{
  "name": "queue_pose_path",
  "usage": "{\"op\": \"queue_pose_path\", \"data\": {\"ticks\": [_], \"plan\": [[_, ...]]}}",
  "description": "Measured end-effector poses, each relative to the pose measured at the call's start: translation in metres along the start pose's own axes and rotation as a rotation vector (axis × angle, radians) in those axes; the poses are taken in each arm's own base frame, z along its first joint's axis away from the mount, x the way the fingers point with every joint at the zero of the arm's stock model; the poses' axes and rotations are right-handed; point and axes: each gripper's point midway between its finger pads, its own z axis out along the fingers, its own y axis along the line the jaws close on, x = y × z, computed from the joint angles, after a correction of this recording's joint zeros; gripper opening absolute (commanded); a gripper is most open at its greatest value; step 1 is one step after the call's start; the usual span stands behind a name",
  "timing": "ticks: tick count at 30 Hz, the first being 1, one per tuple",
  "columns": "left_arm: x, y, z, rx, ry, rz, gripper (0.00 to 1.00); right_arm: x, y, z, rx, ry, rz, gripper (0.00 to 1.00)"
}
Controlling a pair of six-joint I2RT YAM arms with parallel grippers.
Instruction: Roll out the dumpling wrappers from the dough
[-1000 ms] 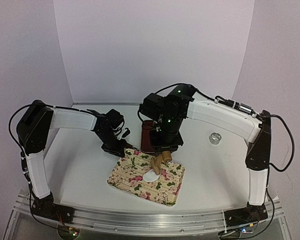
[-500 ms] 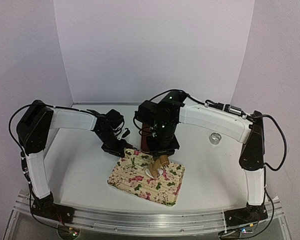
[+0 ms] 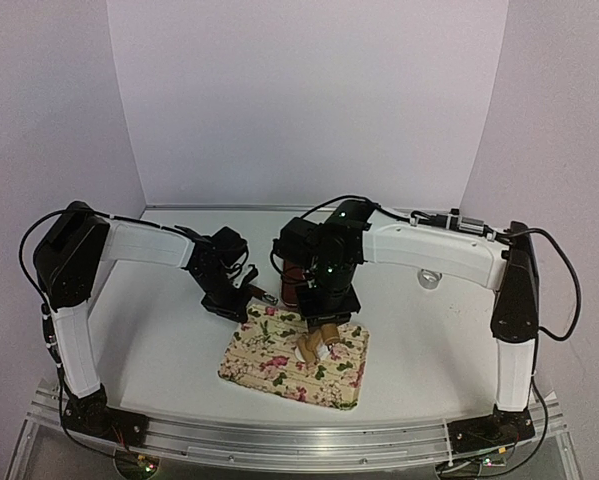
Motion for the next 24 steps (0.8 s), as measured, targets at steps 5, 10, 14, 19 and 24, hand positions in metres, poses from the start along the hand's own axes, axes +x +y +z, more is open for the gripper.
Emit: {"op": "queue_pose_path", "data": {"ticks": [5,10,14,19,24], "plan": [[0.006,0.002,0.0,-0.004,-0.007,-0.003,0.0,0.003,-0.011,-0.002,-0.002,-0.001,0.027,0.0],[0.011,0.004,-0.001,-0.006,-0.01,-0.016,0.0,0.007,-0.021,-0.002,-0.011,-0.002,0.042,0.0],[0.011,0.004,-0.002,-0.006,-0.013,-0.022,0.0,0.011,-0.025,0.001,-0.028,-0.002,0.048,0.0],[0.011,0.004,-0.002,-0.007,-0.013,-0.023,0.0,0.012,-0.034,0.0,-0.049,-0.001,0.071,0.0],[0.01,0.004,-0.002,-0.005,-0.017,-0.022,0.0,0.015,-0.047,0.002,-0.084,0.011,0.105,0.0]]}}
